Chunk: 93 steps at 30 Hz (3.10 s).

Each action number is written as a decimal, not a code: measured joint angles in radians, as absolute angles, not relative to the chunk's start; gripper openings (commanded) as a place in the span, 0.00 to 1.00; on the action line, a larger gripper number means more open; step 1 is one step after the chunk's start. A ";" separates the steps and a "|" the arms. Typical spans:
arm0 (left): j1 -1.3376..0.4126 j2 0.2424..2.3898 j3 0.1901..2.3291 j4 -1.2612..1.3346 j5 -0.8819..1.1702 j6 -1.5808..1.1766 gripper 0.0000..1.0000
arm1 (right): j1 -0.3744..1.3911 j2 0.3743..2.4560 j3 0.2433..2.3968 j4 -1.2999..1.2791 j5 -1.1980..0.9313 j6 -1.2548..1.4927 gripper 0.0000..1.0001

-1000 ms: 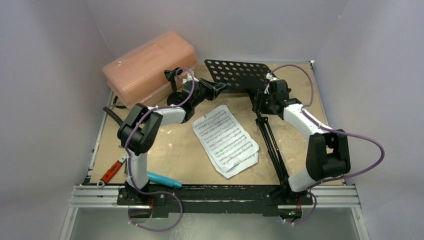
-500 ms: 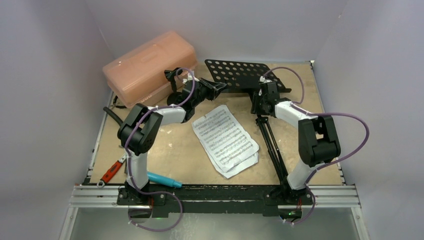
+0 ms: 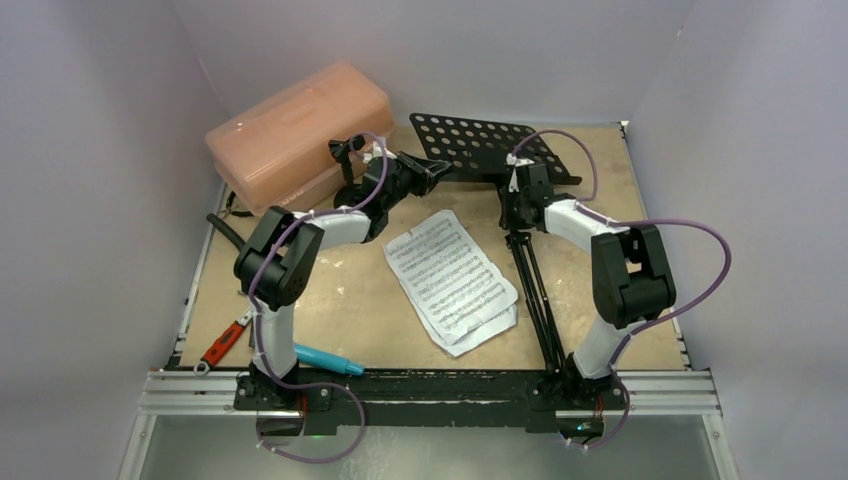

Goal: Set up the instrument practice props

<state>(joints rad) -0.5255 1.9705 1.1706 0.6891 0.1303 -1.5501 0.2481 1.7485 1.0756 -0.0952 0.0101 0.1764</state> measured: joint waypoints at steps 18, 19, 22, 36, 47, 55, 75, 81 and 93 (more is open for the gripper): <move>-0.545 1.694 1.193 0.575 0.140 -1.323 0.77 | 0.246 1.562 1.152 -0.294 0.123 0.313 0.00; -0.545 1.671 1.193 0.557 0.137 -1.301 0.77 | 0.245 1.554 1.161 -0.304 0.128 0.317 0.00; -0.545 1.625 1.193 0.497 0.136 -1.233 0.77 | 0.244 1.545 1.196 -0.325 0.144 0.326 0.00; -0.785 1.582 1.193 0.159 0.126 -0.989 0.75 | 0.244 1.420 1.276 -0.361 0.175 0.401 0.00; -0.911 1.634 1.334 0.026 0.080 -0.903 0.66 | 0.244 1.391 1.327 -0.363 0.217 0.430 0.00; -0.987 1.740 1.620 -0.179 -0.030 -0.829 0.51 | 0.243 1.391 1.359 -0.369 0.220 0.445 0.00; -1.034 1.874 1.779 -0.391 -0.084 -0.747 0.11 | 0.243 1.389 1.419 -0.406 0.218 0.449 0.00; -1.034 1.874 1.781 -0.391 -0.087 -0.739 0.00 | 0.243 1.388 1.429 -0.410 0.216 0.449 0.00; -1.032 1.809 1.680 -0.274 -0.112 -0.740 0.00 | 0.244 1.388 1.488 -0.431 0.182 0.448 0.00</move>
<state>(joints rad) -1.0321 1.8091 1.6802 -0.2745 -0.1120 -0.7399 0.2436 1.3880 1.4876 -0.4309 0.1818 0.4480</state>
